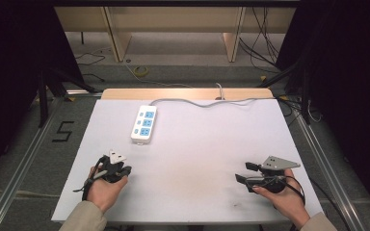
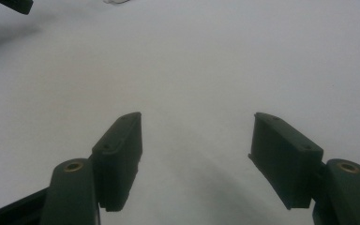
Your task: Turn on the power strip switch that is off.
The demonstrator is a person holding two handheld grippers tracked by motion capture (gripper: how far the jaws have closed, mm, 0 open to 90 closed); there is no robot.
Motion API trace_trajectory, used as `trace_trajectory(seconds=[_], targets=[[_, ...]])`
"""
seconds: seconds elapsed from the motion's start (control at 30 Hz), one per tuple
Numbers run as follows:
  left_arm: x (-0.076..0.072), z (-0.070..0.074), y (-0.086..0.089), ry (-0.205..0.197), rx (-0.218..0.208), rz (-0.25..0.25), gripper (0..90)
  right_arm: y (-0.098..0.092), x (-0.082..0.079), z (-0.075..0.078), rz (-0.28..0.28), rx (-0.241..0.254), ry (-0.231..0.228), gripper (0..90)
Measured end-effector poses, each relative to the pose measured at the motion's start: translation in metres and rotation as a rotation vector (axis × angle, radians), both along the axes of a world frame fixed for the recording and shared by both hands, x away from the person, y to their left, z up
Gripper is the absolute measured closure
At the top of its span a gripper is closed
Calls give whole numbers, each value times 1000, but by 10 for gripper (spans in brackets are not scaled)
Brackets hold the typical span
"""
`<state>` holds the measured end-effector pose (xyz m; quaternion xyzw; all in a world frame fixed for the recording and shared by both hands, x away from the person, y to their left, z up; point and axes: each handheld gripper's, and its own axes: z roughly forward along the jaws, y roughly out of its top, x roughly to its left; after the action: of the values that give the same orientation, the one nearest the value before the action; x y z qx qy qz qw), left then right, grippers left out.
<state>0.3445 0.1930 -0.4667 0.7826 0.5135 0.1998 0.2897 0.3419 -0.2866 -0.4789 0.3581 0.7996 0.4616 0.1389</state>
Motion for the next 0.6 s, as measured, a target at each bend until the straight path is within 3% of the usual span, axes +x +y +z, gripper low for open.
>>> trace_trajectory(seconds=[0.6], targets=[[14,3,-2,14,3,17,898,0,0,0,2,-6,-1,349]])
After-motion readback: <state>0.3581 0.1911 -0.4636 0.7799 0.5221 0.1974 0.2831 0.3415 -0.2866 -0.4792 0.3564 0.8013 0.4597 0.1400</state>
